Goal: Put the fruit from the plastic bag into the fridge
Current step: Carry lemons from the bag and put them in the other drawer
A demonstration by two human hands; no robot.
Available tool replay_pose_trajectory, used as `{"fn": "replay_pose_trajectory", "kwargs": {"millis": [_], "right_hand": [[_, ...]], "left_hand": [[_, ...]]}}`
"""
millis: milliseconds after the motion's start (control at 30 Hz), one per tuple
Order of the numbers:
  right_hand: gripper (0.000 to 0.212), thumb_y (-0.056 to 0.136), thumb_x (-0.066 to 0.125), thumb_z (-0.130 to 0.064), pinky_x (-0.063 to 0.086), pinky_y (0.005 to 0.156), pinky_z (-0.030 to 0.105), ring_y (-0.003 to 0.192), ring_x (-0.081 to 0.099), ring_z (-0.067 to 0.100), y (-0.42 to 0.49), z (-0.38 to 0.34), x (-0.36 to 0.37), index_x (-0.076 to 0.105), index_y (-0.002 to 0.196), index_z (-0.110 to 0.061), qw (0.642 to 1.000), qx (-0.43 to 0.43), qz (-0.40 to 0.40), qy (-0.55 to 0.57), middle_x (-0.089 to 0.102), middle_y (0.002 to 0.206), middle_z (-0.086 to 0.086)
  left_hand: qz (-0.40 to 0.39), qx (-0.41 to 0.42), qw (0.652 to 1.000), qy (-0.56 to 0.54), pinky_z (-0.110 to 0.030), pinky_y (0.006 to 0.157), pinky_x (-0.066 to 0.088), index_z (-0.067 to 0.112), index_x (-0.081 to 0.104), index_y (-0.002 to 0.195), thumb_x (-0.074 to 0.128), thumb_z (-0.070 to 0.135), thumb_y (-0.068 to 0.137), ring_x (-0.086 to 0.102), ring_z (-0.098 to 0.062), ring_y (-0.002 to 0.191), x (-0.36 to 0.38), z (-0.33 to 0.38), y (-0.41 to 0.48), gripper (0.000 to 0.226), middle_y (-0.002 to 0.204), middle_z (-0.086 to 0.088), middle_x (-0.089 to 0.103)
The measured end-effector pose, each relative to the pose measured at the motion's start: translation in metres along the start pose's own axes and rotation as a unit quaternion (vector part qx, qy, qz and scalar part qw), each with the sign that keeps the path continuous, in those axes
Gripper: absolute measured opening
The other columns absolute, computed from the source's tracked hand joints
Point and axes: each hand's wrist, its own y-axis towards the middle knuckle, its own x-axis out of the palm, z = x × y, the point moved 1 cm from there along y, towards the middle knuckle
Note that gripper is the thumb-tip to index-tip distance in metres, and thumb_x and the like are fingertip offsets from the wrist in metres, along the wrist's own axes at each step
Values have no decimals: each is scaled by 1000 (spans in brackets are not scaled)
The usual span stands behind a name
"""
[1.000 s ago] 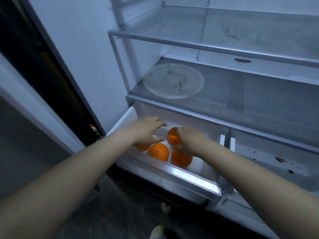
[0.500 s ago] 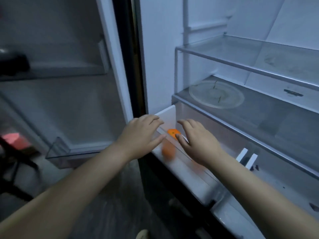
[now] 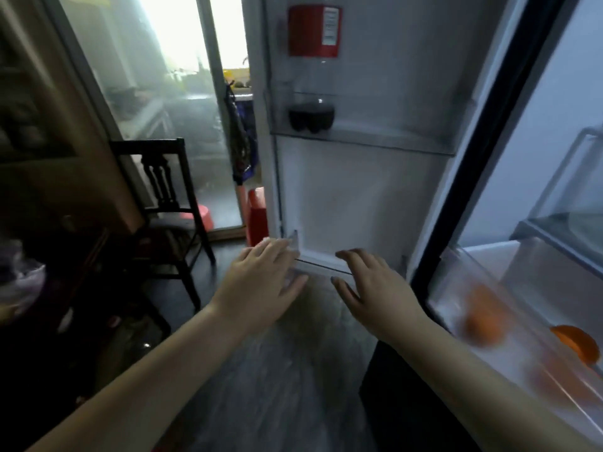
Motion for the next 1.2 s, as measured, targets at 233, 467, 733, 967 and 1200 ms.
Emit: {"fn": "replay_pose_trajectory", "kwargs": {"millis": [233, 467, 733, 967, 1200], "right_hand": [[48, 92, 46, -45, 44, 88, 28, 112, 54, 20, 75, -141, 63, 47, 131, -17, 993, -93, -26, 70, 54, 128, 3], [53, 93, 43, -47, 41, 92, 26, 122, 47, 17, 122, -288, 146, 42, 137, -17, 972, -197, -61, 114, 50, 134, 2], [48, 92, 52, -41, 44, 93, 29, 121, 49, 18, 144, -393, 204, 46, 134, -17, 938, -305, -106, 129, 51, 133, 1], [51, 86, 59, -30, 49, 93, 40, 121, 50, 24, 179, -415, 246, 47, 133, -11, 893, -397, -147, 152, 51, 133, 5], [51, 89, 57, -35, 46, 99, 38, 124, 48, 23, 257, -414, 272, 48, 134, -12, 872, -430, -150, 181, 52, 133, 3]], "left_hand": [[9, -123, 992, 33, -41, 97, 42, 16, 59, 121, 37, 51, 87, 51, -23, 121, -23, -144, -82, 54, 129, -4, 56], [12, -245, 968, 52, -50, 95, 43, 11, 59, 120, 34, 49, 88, 51, -28, 121, -37, -270, -178, 55, 129, -8, 56], [19, -338, 939, 63, -45, 98, 42, 12, 58, 121, 34, 49, 90, 50, -25, 122, -43, -339, -252, 54, 129, -7, 56], [8, -397, 917, 33, -41, 106, 34, 14, 51, 130, 25, 52, 91, 41, -19, 130, -30, -369, -260, 60, 137, -3, 49], [32, -448, 892, 48, -35, 105, 31, 14, 51, 129, 27, 51, 91, 39, -15, 130, -19, -403, -218, 59, 136, -1, 49]]}}
